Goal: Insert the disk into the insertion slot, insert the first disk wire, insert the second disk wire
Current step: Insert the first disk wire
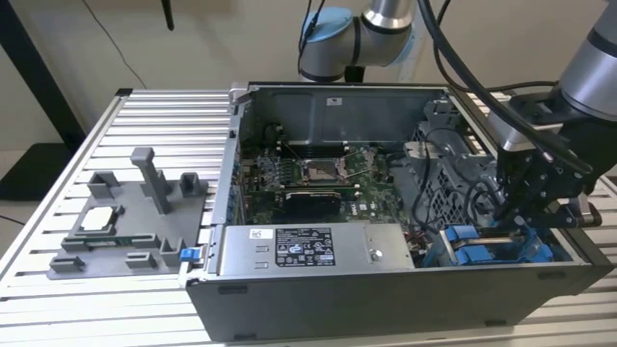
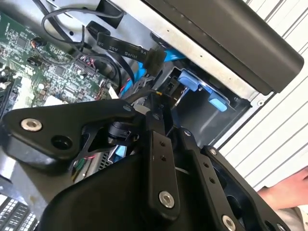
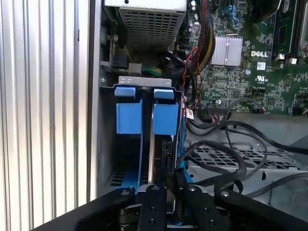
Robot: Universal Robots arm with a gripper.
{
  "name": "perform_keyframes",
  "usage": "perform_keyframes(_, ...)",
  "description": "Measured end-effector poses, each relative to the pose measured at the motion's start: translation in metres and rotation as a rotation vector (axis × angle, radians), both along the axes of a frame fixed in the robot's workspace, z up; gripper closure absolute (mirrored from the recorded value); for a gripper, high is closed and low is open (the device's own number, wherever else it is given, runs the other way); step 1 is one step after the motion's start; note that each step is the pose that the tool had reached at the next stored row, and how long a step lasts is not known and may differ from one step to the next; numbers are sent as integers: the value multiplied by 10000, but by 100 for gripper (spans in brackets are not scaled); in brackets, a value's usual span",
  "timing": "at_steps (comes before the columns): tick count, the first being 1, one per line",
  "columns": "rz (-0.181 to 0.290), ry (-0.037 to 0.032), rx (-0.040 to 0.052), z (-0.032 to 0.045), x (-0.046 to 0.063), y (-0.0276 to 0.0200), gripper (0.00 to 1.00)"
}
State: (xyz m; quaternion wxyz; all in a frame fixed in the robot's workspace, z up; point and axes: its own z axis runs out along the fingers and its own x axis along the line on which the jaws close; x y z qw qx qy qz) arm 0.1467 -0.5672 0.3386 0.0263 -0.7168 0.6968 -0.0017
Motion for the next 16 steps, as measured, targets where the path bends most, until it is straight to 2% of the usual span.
perform_keyframes(3,0,-35,44,-13,1,0,100)
perform_keyframes(9,-5,-39,56,-25,10,-3,100)
perform_keyframes(14,-16,85,55,-8,19,-13,100)
perform_keyframes(16,-48,96,56,-8,21,-14,100)
